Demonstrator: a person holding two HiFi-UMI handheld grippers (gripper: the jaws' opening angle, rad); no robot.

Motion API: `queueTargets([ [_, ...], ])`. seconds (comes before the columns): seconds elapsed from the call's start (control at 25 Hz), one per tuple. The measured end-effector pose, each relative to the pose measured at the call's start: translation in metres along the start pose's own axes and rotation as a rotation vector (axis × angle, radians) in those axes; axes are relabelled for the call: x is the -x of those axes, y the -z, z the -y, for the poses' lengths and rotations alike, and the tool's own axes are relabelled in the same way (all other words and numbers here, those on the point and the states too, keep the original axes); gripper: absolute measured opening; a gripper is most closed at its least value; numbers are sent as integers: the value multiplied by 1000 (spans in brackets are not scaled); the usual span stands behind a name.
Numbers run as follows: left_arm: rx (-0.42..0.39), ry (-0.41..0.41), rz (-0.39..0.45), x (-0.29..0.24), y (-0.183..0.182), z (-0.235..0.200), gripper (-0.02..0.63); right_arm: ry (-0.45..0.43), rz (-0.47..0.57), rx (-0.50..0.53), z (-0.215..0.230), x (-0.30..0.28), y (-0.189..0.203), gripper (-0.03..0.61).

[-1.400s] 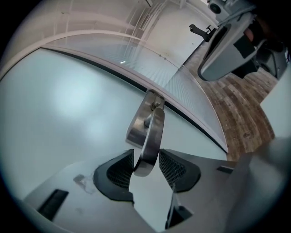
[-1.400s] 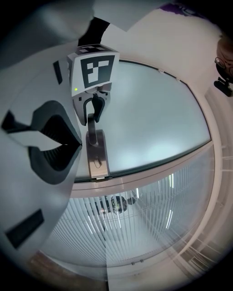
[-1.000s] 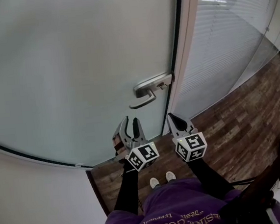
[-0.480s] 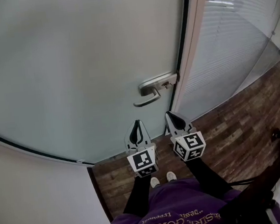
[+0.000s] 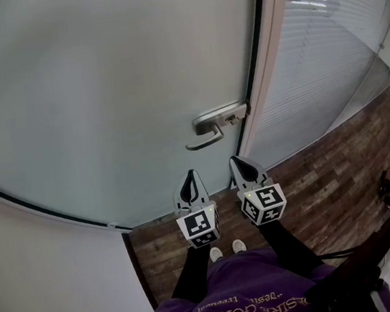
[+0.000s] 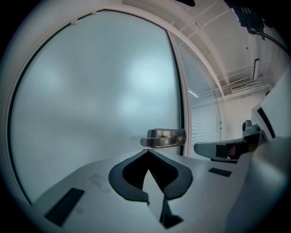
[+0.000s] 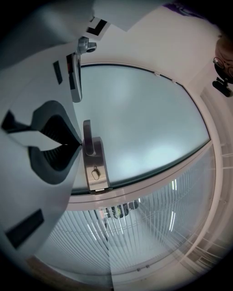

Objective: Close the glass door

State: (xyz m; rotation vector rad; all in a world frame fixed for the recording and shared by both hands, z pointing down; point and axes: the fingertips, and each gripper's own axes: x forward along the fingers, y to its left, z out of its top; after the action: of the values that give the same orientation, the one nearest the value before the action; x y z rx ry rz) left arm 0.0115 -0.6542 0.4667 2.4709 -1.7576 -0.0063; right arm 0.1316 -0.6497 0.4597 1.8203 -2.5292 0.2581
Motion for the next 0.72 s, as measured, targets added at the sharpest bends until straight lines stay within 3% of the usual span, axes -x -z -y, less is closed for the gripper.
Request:
queueTargets([
  [0.72, -6, 1, 2, 0, -1, -2, 0, -4, -10, 13, -2, -3, 1, -9],
])
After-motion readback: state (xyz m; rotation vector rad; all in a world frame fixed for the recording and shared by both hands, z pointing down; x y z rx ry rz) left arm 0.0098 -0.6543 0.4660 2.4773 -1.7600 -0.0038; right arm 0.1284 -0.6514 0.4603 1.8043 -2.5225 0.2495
